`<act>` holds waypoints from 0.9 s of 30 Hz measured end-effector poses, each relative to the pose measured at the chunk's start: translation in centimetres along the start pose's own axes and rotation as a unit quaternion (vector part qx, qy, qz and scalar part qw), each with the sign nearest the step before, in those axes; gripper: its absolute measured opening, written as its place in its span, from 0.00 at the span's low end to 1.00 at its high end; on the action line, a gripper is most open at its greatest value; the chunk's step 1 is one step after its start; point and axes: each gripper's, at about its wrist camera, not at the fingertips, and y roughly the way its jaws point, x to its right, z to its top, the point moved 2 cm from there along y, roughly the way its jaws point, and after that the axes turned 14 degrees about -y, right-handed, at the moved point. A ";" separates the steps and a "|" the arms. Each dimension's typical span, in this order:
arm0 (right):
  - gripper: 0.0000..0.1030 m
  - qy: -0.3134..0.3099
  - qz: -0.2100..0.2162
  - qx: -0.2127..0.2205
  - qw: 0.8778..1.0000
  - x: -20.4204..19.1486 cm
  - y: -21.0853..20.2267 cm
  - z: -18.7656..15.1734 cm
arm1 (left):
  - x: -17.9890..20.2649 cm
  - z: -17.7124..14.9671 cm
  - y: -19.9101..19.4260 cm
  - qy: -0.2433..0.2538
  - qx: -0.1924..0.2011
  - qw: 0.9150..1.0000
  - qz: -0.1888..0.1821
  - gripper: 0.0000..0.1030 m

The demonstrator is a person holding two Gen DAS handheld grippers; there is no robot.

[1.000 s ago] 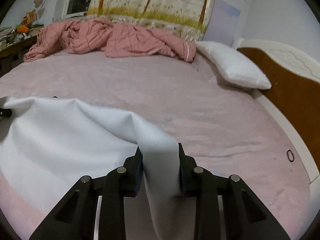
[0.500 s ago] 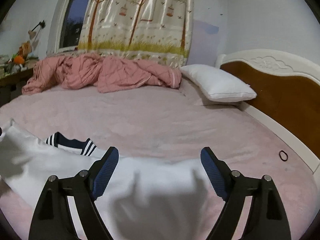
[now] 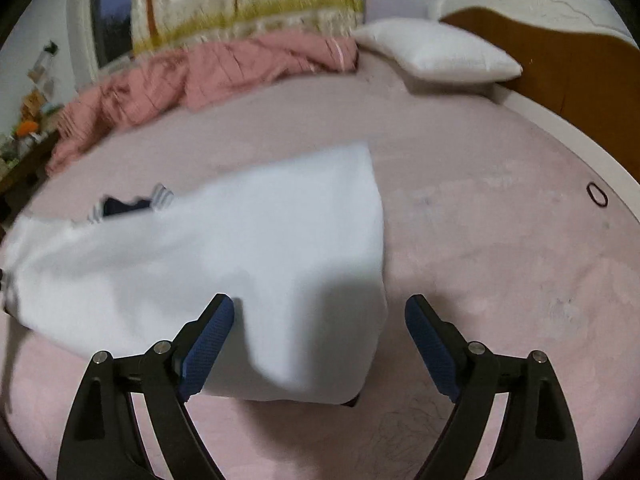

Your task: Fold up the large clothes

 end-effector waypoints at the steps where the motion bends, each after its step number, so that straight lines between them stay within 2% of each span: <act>1: 0.86 0.003 0.005 -0.001 1.000 0.1 0.3 -0.1 | -0.2 0.1 0.4 -0.003 0.002 1.000 0.002 0.99; 2: 0.85 0.015 0.015 -0.001 1.000 0.5 0.8 0.0 | -0.4 0.2 0.7 -0.006 0.001 1.000 -0.005 0.95; 3: 0.77 0.026 0.028 -0.001 0.999 0.9 1.1 0.0 | -0.6 0.3 1.3 -0.010 -0.006 1.000 -0.018 0.87; 4: 0.70 0.033 0.041 -0.001 0.999 1.0 1.5 0.1 | -0.8 0.3 1.9 -0.013 -0.016 1.000 -0.023 0.63; 5: 0.55 0.047 0.063 0.001 0.997 1.3 2.1 0.3 | -1.0 0.2 2.6 -0.013 -0.025 0.999 -0.021 0.52; 6: 0.33 0.058 0.073 0.006 0.996 1.6 2.4 0.6 | -0.9 0.2 2.8 -0.008 -0.021 0.999 -0.027 0.46; 7: 0.20 0.070 0.079 0.021 0.994 1.8 2.6 1.0 | -0.7 0.4 2.6 -0.002 -0.009 0.999 -0.033 0.32; 8: 0.06 0.074 0.069 0.036 0.994 1.8 2.5 1.4 | -0.5 0.6 2.1 0.000 0.005 0.999 -0.039 0.25; 11: 0.05 0.080 0.047 0.100 0.991 1.2 0.7 3.0 | 0.5 1.5 0.2 -0.005 0.051 0.997 -0.063 0.19; 13: 0.05 0.091 0.043 0.116 0.988 1.4 0.0 4.0 | 1.2 1.6 -0.2 0.004 0.078 0.996 -0.051 0.19; 14: 0.05 0.092 0.037 0.120 0.988 1.6 0.0 4.3 | 1.4 1.7 0.1 0.005 0.079 0.996 -0.039 0.20; 15: 0.05 0.088 0.028 0.113 0.989 1.7 0.5 4.5 | 1.3 1.8 0.8 0.002 0.070 0.997 -0.023 0.20; 18: 0.05 0.068 0.002 0.043 0.997 1.4 4.1 4.2 | 0.2 1.6 3.4 -0.008 0.042 0.999 0.000 0.24; 19: 0.05 0.059 -0.004 0.030 0.998 0.9 5.0 3.9 | 0.1 1.3 3.8 -0.001 0.040 0.999 0.006 0.29; 22: 0.08 0.034 -0.033 0.031 0.998 -0.1 4.8 3.7 | 0.7 0.8 3.0 0.025 0.055 0.998 0.030 0.39; 25: 0.29 0.019 -0.058 0.047 0.997 -0.1 2.4 3.4 | 0.9 -0.1 1.1 0.040 0.090 0.993 0.057 0.54; 27: 0.54 0.015 -0.082 0.062 0.995 -0.2 0.9 2.9 | 1.2 -0.6 0.0 0.054 0.107 0.991 0.064 0.59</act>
